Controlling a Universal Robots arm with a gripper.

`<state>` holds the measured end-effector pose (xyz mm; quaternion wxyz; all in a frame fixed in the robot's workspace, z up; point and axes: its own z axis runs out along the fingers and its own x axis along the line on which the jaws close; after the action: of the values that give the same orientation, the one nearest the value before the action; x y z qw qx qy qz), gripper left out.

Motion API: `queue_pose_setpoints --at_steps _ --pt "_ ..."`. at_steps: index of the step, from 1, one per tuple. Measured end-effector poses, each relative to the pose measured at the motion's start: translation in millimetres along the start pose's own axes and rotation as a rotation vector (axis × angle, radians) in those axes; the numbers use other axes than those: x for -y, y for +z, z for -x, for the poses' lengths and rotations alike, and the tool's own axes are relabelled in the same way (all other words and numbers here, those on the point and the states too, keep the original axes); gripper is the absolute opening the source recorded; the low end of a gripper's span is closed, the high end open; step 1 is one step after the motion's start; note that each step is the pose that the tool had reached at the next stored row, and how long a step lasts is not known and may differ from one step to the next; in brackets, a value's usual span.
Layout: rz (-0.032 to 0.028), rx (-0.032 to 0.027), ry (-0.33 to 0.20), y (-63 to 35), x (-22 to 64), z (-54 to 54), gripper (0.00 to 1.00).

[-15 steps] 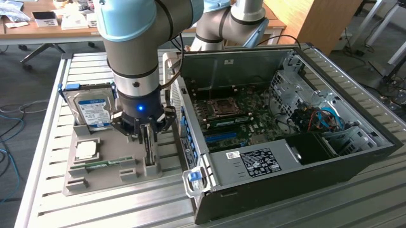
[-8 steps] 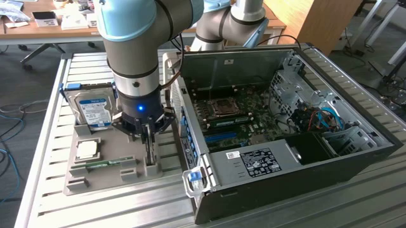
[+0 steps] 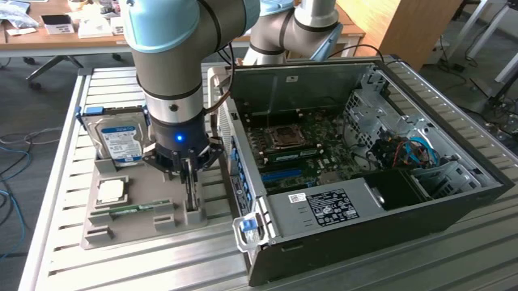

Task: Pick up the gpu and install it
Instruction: 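Pick up the gpu and move the gpu toward the slot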

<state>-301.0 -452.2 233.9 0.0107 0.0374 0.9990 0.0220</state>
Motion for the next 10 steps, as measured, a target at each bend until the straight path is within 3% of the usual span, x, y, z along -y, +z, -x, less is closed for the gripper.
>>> queue_pose_setpoints --at_steps 10 --pt "0.0000 0.0000 0.000 -3.9 -0.2 0.1 0.27"
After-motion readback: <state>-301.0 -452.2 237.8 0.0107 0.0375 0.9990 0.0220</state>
